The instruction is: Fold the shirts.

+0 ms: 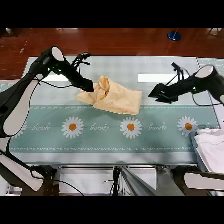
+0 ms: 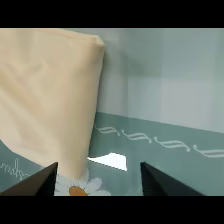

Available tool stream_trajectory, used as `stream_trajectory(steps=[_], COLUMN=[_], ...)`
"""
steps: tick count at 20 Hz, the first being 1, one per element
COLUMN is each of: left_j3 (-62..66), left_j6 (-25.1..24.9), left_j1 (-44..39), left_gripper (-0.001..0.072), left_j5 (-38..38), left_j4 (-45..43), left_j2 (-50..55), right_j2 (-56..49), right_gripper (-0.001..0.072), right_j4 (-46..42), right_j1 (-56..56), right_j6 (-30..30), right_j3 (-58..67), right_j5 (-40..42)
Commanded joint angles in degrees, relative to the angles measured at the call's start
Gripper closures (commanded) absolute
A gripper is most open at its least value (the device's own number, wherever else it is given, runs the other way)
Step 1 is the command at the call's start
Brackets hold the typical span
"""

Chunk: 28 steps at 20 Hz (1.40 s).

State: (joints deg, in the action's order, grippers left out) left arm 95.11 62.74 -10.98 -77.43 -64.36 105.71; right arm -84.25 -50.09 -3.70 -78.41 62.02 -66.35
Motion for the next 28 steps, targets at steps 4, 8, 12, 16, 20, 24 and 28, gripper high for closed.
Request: stream_trajectory(steps=[4, 8, 12, 16, 20, 24, 28], left_j3=[2.7, 5.8, 6.2, 6.2, 6.2, 6.2, 6.2], left_j6=[5.8, 7.7, 8.1, 8.1, 8.1, 8.1, 8.1], left_j1=[5.2, 13.0, 18.4, 19.9, 18.8, 16.2, 12.9], left_gripper=[0.0085, 0.0084, 0.0084, 0.0084, 0.0085, 0.0084, 0.0085], left_j5=[-4.5, -4.4, -1.5, -1.4, -1.5, -1.7, -1.8], left_j4=[-9.8, -9.6, -8.9, -6.2, -1.0, 0.2, 0.2], left_j2=[-3.5, -11.3, -19.1, -22.1, -22.0, -22.1, -22.1], right_j2=[-1.3, -7.3, -8.2, 1.6, 15.5, 24.0, 27.5], right_gripper=[0.0117, 0.0123, 0.0685, 0.0686, 0.0687, 0.0687, 0.0688], right_j4=[8.0, 13.8, 22.1, 23.4, 7.1, -15.8, -18.1], right_j1=[7.6, 12.9, 17.4, 15.9, 12.5, 7.2, -3.5], right_j6=[2.3, 0.7, 4.4, 7.1, -9.6, -24.0, -24.9], right_j3=[-7.0, -7.0, -7.0, -3.2, 9.0, 24.4, 31.3], right_j5=[14.4, 19.7, 25.0, 18.8, 9.6, -9.1, -25.8])
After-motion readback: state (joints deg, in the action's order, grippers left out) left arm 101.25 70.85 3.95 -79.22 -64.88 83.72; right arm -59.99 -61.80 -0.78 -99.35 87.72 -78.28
